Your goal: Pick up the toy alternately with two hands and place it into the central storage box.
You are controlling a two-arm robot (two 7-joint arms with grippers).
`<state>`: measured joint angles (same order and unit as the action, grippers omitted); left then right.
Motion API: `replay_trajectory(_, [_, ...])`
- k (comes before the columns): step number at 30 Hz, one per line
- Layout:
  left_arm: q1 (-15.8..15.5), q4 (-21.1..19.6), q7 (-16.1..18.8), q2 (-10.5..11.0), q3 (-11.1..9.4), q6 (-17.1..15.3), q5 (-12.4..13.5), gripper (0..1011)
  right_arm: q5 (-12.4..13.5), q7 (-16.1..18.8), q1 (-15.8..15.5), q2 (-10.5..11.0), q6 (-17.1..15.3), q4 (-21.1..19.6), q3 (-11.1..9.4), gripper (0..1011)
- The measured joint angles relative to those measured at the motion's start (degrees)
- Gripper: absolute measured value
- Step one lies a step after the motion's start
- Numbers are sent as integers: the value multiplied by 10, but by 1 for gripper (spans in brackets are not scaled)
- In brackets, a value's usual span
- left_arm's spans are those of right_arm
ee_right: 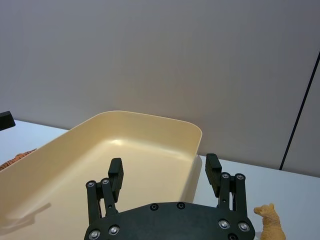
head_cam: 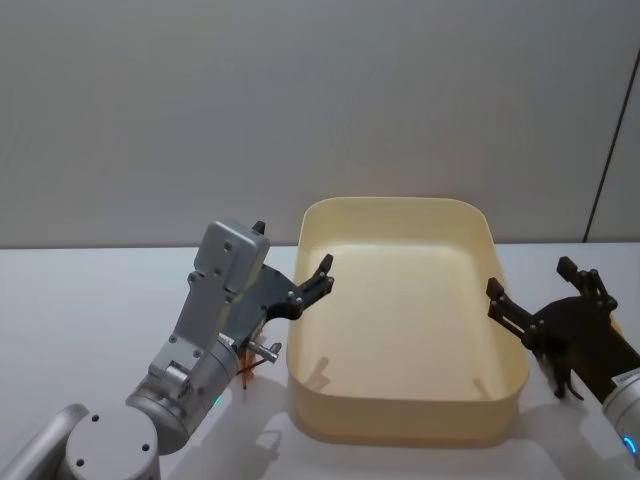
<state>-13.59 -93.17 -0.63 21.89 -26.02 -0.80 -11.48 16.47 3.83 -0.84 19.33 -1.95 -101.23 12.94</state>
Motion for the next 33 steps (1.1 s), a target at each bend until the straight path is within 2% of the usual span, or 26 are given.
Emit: replay_trajectory(33, [0, 0, 0, 0, 0, 0, 0, 1001, 0, 0, 0, 0, 0, 0, 0, 1001])
